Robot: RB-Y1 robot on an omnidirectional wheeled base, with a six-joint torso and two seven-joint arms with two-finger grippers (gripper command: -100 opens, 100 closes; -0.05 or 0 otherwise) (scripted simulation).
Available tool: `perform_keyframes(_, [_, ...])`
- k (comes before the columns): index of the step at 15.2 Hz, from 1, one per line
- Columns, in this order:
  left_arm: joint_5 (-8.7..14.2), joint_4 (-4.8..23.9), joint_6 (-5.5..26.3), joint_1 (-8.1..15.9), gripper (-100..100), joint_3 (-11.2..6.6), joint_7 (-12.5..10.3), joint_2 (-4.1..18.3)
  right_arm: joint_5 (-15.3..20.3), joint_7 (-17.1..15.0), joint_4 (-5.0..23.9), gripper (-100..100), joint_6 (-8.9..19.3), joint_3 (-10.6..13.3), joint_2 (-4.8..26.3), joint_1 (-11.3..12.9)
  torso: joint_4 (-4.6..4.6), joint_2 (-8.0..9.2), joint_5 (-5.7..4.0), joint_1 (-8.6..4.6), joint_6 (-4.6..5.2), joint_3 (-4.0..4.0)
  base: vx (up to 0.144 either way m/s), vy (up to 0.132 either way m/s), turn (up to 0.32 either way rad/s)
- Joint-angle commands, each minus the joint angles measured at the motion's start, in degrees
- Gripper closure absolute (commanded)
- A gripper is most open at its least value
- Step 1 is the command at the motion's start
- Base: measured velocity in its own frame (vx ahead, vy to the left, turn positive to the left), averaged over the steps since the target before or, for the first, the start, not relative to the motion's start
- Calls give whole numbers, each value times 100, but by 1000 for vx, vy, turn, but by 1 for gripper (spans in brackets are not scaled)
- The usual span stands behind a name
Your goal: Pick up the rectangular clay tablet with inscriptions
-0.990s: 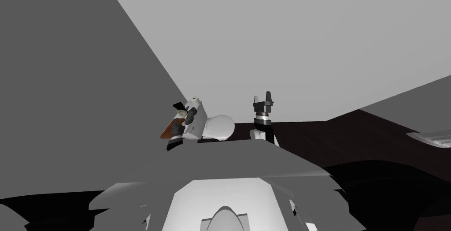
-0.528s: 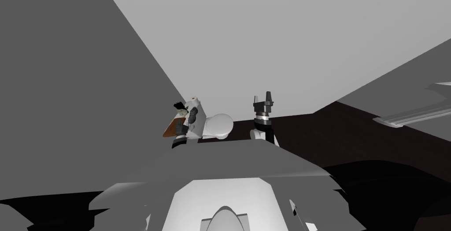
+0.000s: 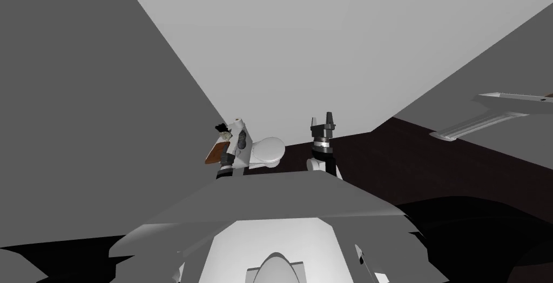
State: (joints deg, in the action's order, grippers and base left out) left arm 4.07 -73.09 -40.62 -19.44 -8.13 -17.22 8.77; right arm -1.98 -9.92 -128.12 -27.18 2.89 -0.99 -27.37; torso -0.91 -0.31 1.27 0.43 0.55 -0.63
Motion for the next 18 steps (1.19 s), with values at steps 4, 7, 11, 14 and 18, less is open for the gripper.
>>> perform_keyframes(4, [-186,401,-206,171,-100,-2,-9,105,0,0,0,0,0,0,0,-1,0,-4,0,-1,-1,-2,-112,93,-39])
perform_keyframes(7, [-341,618,-318,264,-100,-36,-10,177,0,0,0,0,0,0,0,-1,-6,-17,2,10,-7,-10,-81,100,-6])
perform_keyframes(11, [-582,935,-478,402,-100,-96,-6,288,0,0,0,0,0,0,0,-1,-8,-18,3,18,-11,-12,-86,107,-8])
perform_keyframes(14, [-629,983,-501,423,-100,-100,-4,302,0,0,0,0,0,-1,0,-1,-8,-16,4,36,-20,-11,-67,108,-2])
perform_keyframes(18, [-603,545,-229,431,-100,-260,-184,620,0,0,0,0,0,1,-2,-2,-12,-46,-15,-46,-18,-27,3,-73,3])
